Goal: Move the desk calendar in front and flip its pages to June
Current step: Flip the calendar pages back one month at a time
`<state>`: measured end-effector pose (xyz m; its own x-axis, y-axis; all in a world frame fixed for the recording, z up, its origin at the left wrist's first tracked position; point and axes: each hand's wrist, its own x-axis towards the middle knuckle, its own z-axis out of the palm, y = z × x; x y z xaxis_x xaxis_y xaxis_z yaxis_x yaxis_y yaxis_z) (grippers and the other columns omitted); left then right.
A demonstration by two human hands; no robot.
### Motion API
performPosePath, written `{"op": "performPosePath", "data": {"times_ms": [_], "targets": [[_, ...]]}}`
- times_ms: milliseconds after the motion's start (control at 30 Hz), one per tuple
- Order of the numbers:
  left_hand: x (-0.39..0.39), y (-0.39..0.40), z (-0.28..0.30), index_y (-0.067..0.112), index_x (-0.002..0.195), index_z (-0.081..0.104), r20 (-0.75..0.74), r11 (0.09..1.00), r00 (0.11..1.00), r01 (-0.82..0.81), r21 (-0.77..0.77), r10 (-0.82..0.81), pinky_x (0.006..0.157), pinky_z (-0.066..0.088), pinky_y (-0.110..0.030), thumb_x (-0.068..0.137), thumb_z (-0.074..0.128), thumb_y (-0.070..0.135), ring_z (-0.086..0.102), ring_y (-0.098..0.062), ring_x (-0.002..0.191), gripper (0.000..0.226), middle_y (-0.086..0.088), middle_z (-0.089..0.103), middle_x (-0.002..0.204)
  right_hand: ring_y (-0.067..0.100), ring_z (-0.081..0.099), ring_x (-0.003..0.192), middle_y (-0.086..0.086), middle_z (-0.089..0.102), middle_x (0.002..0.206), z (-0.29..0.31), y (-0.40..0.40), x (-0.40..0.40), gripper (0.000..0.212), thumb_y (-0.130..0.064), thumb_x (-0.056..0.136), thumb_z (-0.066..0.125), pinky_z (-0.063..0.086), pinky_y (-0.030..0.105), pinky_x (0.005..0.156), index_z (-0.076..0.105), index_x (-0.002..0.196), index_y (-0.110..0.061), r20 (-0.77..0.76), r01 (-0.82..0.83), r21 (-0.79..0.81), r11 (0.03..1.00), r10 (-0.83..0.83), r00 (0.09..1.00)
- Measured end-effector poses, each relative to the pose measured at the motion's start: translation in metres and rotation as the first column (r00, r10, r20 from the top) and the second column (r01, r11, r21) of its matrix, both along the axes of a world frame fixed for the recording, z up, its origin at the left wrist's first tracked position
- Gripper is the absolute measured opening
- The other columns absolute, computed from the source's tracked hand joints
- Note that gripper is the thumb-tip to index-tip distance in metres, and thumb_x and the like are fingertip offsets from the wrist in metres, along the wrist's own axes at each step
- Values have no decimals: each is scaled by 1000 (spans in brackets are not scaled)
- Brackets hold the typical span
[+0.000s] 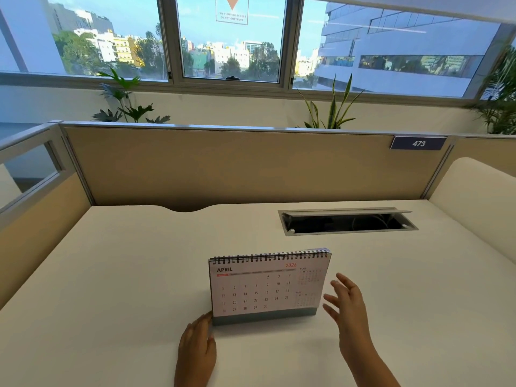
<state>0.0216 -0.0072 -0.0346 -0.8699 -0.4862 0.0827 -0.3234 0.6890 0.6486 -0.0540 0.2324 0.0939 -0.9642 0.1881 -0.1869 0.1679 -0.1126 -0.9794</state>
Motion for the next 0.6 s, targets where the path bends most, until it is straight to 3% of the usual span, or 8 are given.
{"op": "performPosePath", "data": {"times_ms": [100, 200, 367, 600], "targets": [[0, -1, -1, 4, 115, 54, -6, 1000, 1000, 0, -2, 0, 91, 43, -57, 70, 61, -12, 56, -44, 103, 48, -22, 61, 114, 26, 45, 121, 7, 43, 139, -11, -5, 9, 39, -20, 94, 44, 38, 43, 100, 38, 133, -20, 11, -57, 161, 985, 56, 998], [0, -1, -3, 4, 116, 53, 1, 1000, 1000, 3, 7, -3, 93, 43, -57, 71, 60, -12, 54, -44, 105, 48, -22, 60, 115, 23, 34, 133, 2, 36, 146, -18, -9, 19, 49, -21, 93, 46, 31, 43, 107, 31, 140, -23, 32, -140, 250, 958, 136, 990], [1, -1, -3, 4, 117, 53, -17, 1000, 1000, 10, 7, -10, 92, 43, -59, 71, 59, -12, 54, -44, 105, 49, -22, 60, 116, 26, 37, 131, 3, 41, 144, -23, -13, 26, 43, -24, 94, 44, 31, 48, 108, 36, 136, -29, 53, -211, 269, 940, 205, 977], [0, -2, -2, 3, 115, 54, -30, 1000, 999, 13, 11, -13, 90, 44, -60, 69, 59, -15, 56, -45, 101, 50, -23, 62, 113, 21, 44, 126, 4, 46, 141, -19, -5, 30, 43, -17, 92, 49, 34, 40, 106, 40, 133, -19, 14, -154, 251, 956, 155, 988]]}}
